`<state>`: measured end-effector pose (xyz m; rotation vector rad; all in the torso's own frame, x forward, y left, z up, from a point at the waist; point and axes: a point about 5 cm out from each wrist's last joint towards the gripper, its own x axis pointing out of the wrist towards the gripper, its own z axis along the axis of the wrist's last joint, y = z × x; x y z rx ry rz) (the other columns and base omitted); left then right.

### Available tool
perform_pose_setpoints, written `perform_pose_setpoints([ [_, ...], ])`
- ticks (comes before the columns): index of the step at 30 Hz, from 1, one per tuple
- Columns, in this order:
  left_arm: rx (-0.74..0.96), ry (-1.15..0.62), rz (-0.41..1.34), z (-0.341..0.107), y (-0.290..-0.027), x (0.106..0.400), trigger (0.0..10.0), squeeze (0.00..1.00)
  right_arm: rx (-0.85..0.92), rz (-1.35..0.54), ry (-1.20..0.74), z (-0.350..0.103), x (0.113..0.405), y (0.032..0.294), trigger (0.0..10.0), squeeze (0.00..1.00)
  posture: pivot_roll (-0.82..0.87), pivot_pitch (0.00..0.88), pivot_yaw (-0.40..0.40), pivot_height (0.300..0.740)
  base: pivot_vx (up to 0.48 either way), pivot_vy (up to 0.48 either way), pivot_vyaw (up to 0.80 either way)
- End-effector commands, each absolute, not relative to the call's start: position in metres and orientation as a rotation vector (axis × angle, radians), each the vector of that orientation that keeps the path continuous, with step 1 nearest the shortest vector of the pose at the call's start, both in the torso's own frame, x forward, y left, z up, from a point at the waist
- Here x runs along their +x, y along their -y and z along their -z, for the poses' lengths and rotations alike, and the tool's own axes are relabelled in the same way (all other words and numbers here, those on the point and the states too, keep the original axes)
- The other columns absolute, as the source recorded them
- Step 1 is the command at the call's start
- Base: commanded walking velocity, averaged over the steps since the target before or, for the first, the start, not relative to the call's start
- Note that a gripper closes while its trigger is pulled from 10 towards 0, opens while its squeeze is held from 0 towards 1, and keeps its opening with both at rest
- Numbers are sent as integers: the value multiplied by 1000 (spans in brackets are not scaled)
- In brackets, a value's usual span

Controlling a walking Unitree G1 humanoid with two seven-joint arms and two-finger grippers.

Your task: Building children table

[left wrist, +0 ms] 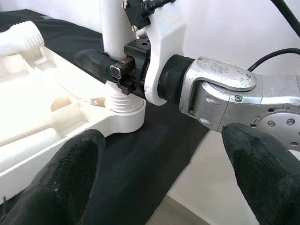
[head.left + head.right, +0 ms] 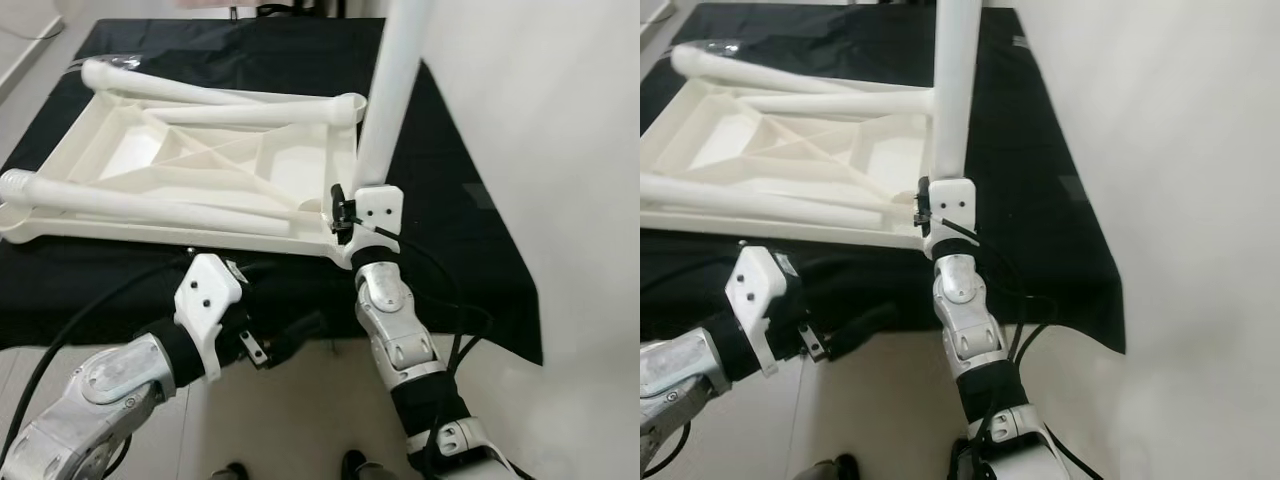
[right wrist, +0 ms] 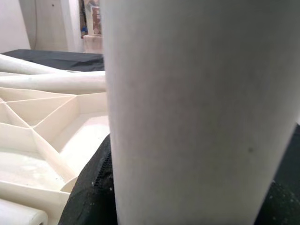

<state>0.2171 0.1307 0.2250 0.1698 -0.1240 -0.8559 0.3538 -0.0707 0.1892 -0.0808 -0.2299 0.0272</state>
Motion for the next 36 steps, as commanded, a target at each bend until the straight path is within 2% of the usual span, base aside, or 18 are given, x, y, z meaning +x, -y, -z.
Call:
perform_pose_setpoints([
  [1, 177, 112, 843, -220, -134, 218, 10000, 0, -130, 48, -51, -126, 350, 89, 10000, 0, 25, 201, -37, 740, 0, 0, 0],
  [5, 162, 139, 815, -218, -131, 223, 10000, 0, -107, 35, -71, -127, 349, 76, 10000, 0, 25, 165, -42, 740, 0, 0, 0],
  [11, 152, 147, 815, -215, -126, 226, 10000, 0, -71, 18, -87, -128, 347, 73, 10000, 0, 25, 129, -40, 740, 0, 0, 0],
  [13, 149, 154, 815, -214, -125, 228, 10000, 0, -66, 22, -79, -129, 349, 82, 10000, 75, 26, 108, -39, 740, 0, 0, 0],
  [20, 152, 168, 807, -213, -126, 232, 10000, 0, -76, 39, -67, -129, 352, 101, 10000, 71, 22, 87, -37, 740, 0, 0, 0],
  [21, 152, 173, 805, -213, -126, 232, 10000, 0, -66, 30, -62, -130, 352, 104, 10000, 1000, 19, 80, -36, 740, 0, 0, 0],
  [24, 152, 178, 804, -213, -125, 233, 10000, 0, -32, -1, -43, -133, 351, 105, 10000, 1000, 18, 79, -36, 740, 0, 0, 0],
  [27, 149, 180, 805, -213, -124, 233, 10000, 0, 24, -91, 13, -143, 352, 99, 10000, 1000, 17, 79, -34, 740, 0, 0, 0],
  [28, 147, 181, 807, -212, -123, 233, 10000, 0, 66, -177, 56, -152, 353, 93, 10000, 1000, 19, 78, -35, 740, 0, 0, 0],
  [30, 147, 181, 807, -212, -123, 233, 10000, 0, 66, -177, 56, -152, 353, 93, 10000, 1000, 19, 78, -35, 740, 0, 0, 0],
  [31, 139, 182, 808, -212, -122, 232, 10000, 0, 83, -298, 90, -161, 353, 86, 10000, 1000, 19, 79, -36, 740, 0, 0, 0],
  [32, 139, 182, 808, -212, -122, 232, 10000, 0, 83, -298, 90, -161, 353, 86, 10000, 1000, 19, 79, -36, 740, 0, 0, 0],
  [33, 134, 182, 811, -211, -120, 231, 10000, 0, 83, -420, 121, -170, 353, 84, 10000, 843, 23, 77, -42, 740, 0, 0, 0],
  [34, 127, 181, 814, -210, -118, 230, 10000, 0, 65, -535, 134, -177, 355, 84, 10000, 0, 25, 76, -48, 740, 0, 0, 0],
  [36, 121, 180, 816, -208, -116, 229, 10000, 0, 23, -608, 133, -182, 359, 89, 10000, 0, 28, 73, -54, 740, 0, 0, 0],
])
